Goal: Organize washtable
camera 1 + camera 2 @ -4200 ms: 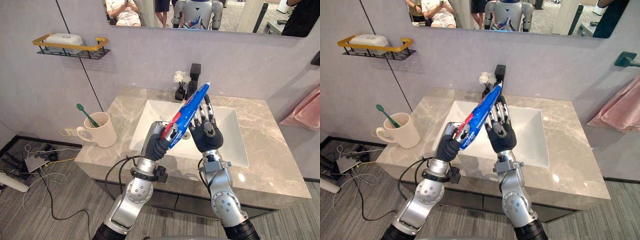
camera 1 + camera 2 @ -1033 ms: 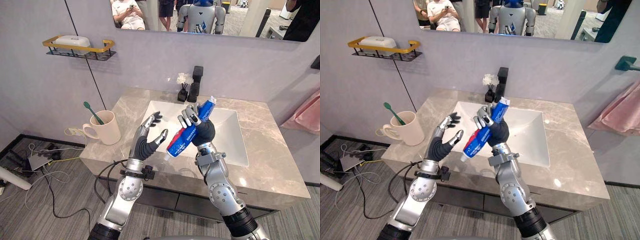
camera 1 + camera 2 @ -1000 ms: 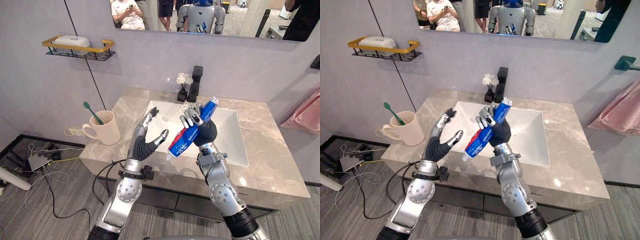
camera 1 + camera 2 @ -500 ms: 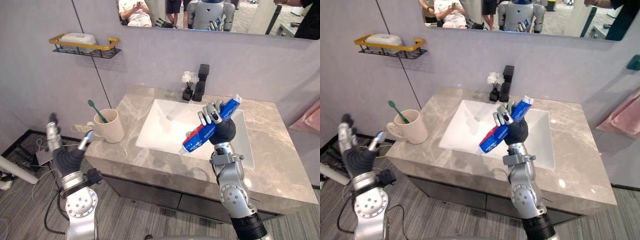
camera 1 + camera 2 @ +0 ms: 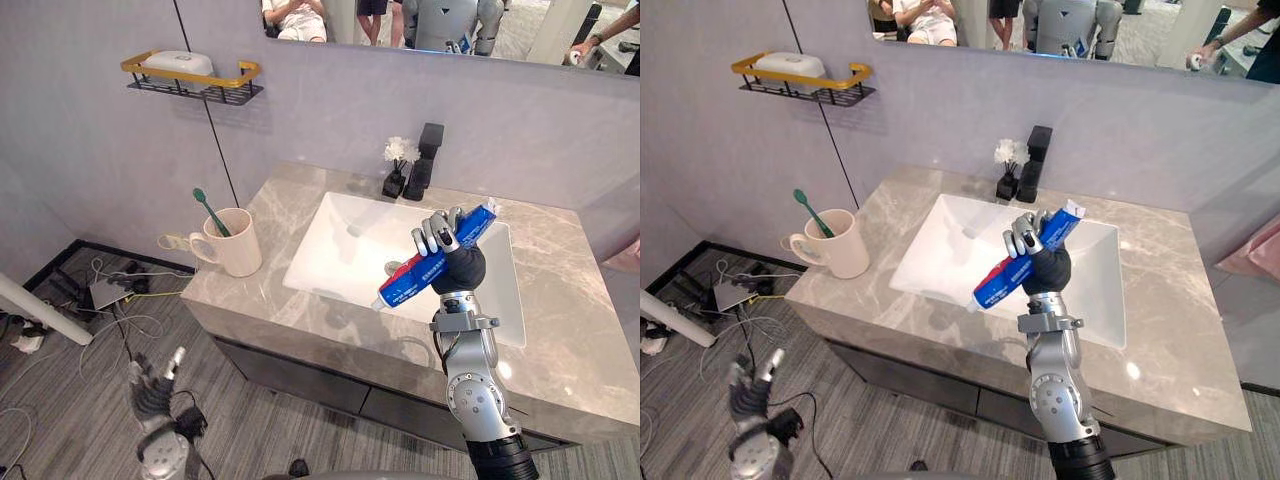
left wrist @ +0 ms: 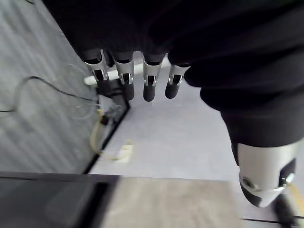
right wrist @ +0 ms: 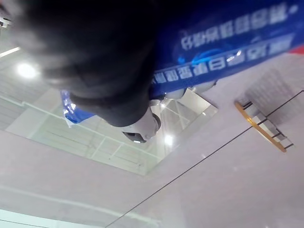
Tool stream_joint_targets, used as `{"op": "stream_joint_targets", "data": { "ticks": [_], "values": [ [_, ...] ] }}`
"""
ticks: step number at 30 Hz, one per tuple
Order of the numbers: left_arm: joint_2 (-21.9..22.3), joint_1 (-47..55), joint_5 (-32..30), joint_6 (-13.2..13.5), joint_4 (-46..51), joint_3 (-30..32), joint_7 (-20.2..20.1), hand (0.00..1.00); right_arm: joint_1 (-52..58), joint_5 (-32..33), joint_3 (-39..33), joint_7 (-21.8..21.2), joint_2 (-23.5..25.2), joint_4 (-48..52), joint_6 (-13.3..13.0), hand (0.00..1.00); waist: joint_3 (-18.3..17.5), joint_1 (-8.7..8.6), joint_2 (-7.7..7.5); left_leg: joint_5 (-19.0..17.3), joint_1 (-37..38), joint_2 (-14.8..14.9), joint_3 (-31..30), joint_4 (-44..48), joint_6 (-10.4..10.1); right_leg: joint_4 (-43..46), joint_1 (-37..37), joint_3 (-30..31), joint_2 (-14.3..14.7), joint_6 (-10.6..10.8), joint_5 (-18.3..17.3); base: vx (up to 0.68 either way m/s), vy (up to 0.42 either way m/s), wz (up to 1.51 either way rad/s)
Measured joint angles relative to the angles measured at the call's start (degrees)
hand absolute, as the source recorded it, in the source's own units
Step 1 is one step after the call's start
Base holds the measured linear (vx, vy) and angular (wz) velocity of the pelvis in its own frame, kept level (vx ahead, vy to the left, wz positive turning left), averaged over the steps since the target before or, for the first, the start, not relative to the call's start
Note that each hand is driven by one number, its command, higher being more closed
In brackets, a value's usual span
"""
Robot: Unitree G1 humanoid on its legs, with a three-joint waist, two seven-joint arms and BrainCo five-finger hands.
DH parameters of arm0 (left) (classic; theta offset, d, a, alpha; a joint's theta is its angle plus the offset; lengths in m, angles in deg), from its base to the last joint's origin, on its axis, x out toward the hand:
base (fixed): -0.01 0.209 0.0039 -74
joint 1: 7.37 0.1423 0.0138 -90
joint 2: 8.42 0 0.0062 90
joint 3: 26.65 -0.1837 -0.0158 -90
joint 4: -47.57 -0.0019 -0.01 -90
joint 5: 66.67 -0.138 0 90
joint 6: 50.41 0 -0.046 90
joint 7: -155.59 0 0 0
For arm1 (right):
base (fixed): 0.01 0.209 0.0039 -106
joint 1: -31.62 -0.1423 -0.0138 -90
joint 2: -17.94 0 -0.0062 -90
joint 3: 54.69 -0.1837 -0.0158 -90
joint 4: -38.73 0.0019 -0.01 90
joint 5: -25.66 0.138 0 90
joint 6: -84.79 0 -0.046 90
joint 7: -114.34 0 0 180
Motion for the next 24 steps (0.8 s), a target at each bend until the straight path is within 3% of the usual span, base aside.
{"op": "stream_joint_targets", "data": {
  "ticks": [8,24],
  "values": [
    [-1.2,-0.1,-2.7,-0.5,-11.6,-8.3,-3.8,0.00,0.3,-1.0,0.2,-1.1,-0.5,-0.4,-0.1,1.00,0.2,0.09,-0.29,0.0,0.0,-0.1,-0.4,0.0,0.0,0.6,0.0,-0.3,-0.6,0.0,-0.2,-0.04,0.000,0.03],
    [-5.0,-4.4,-6.5,-0.1,-17.5,-17.4,-6.6,0.00,-4.9,-8.1,0.5,0.4,-1.2,-1.3,-0.9,1.00,0.4,0.19,-1.51,0.3,-0.9,0.3,-1.8,0.0,-0.2,0.0,0.3,-1.5,0.0,0.0,-0.2,-0.01,-0.012,0.03]
  ]
}}
